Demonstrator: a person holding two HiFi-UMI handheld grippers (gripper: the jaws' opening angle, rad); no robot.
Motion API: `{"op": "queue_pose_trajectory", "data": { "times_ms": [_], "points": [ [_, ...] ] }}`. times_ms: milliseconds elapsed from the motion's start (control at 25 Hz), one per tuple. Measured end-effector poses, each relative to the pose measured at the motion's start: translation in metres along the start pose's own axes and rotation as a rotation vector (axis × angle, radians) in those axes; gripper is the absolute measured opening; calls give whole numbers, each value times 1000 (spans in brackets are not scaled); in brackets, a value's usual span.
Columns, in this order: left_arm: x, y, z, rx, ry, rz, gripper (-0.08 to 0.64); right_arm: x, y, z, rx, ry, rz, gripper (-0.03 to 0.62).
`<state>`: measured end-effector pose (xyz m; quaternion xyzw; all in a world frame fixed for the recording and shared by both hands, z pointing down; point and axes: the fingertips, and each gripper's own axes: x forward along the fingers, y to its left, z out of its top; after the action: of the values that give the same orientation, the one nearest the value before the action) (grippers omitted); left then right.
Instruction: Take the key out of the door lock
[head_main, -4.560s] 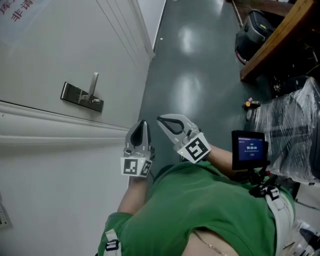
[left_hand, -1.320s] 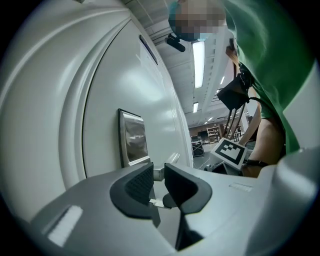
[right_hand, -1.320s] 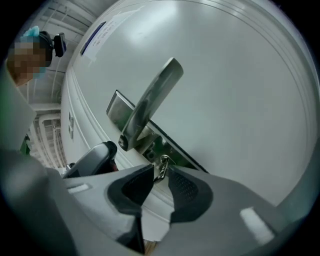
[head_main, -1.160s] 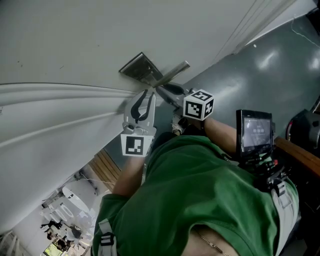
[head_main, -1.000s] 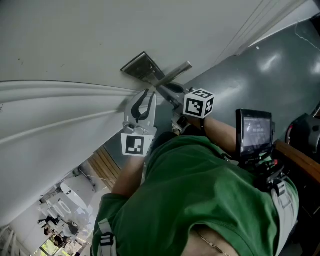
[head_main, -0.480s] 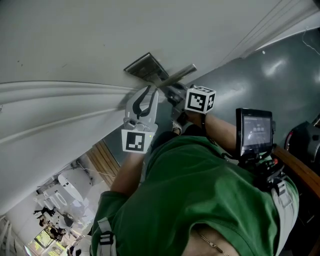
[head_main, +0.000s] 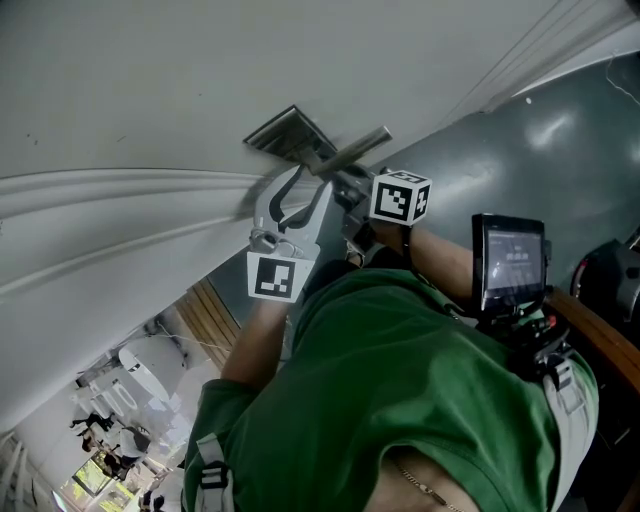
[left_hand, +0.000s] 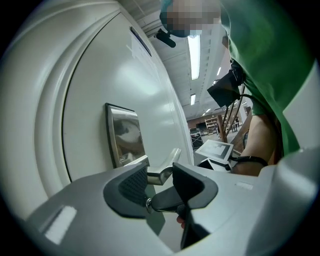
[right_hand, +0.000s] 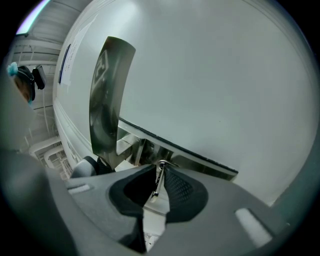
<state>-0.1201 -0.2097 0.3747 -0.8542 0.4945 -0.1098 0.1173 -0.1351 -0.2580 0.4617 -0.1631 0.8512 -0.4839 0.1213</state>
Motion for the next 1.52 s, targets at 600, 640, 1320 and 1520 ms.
{"op": "queue_pose_trajectory", "data": {
  "times_ms": [600, 640, 1320, 1520],
  "points": [
    [8, 3, -3, -1, 10, 3, 120, -2, -4, 1, 41, -1, -25, 46],
    [8, 3, -3, -1, 8, 2, 120, -3, -5, 1, 44, 0, -30, 46],
    [9, 4, -3, -35, -20, -14, 120, -7, -7, 2, 163, -5, -55, 32],
    [9, 4, -2, -37, -19, -21, 120, -5, -6, 3, 170, -26, -52, 35]
  ]
}}
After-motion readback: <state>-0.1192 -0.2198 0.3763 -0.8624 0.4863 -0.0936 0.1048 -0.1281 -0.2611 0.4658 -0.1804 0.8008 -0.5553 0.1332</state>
